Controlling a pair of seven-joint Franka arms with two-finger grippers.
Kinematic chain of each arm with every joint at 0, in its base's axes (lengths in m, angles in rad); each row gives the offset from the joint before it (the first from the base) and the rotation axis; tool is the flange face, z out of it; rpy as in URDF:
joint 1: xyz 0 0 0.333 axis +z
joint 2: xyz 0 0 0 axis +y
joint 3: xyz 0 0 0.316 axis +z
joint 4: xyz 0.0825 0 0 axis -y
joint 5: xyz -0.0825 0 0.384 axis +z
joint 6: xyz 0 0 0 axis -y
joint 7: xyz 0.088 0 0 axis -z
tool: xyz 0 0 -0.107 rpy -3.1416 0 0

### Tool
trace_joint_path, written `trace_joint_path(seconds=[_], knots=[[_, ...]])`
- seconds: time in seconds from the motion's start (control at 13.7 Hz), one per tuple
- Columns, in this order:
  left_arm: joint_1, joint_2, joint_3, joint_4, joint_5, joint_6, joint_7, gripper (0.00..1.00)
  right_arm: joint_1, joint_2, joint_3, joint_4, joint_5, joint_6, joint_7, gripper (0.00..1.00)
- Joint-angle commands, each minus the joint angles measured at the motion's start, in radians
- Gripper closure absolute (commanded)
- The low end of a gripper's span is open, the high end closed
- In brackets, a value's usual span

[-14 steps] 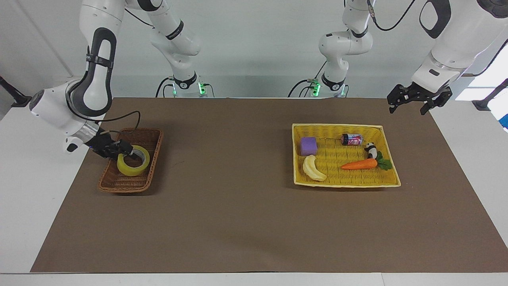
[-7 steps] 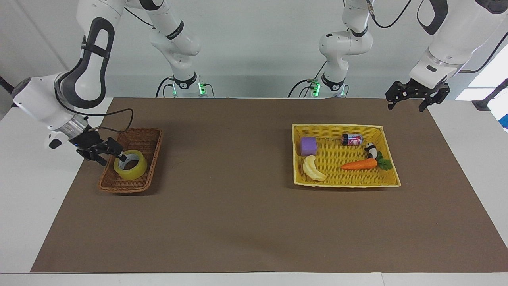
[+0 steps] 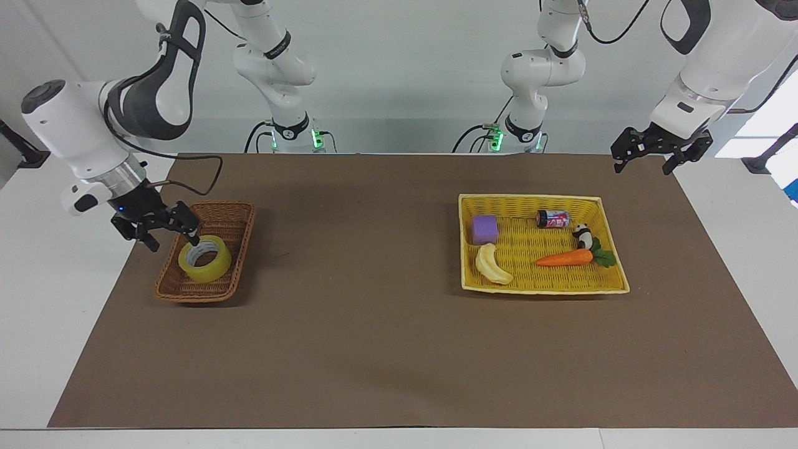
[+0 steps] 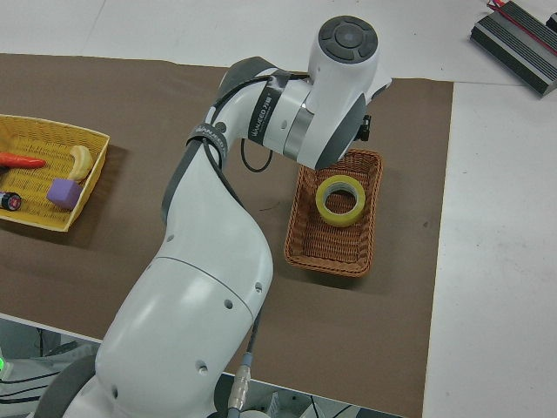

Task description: Move tape to another basket

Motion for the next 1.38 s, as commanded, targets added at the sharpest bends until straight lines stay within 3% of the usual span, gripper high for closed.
trace_joint_path(seconds=[0.0, 0.36, 0.73, 1.17, 1.31], knots=[[0.010, -0.067, -0.007, -0.008, 0.010, 0.005, 0.006, 0.00, 0.057, -0.100, 0.007, -0.011, -0.120, -0.094, 0.158, 0.00], [0.010, -0.069, -0.007, -0.008, 0.010, -0.001, 0.006, 0.00, 0.064, -0.155, 0.018, 0.149, -0.171, -0.361, 0.270, 0.00], [0.011, -0.069, -0.007, -0.010, 0.010, -0.001, 0.006, 0.00, 0.071, -0.224, 0.022, 0.158, -0.242, -0.415, 0.296, 0.00], [0.011, -0.069, -0.007, -0.008, 0.010, -0.001, 0.006, 0.00, 0.244, -0.289, 0.031, 0.132, -0.253, -0.518, 0.560, 0.00], [0.011, -0.069, -0.007, -0.008, 0.010, -0.001, 0.006, 0.00, 0.254, -0.292, 0.025, 0.147, -0.266, -0.516, 0.546, 0.00]])
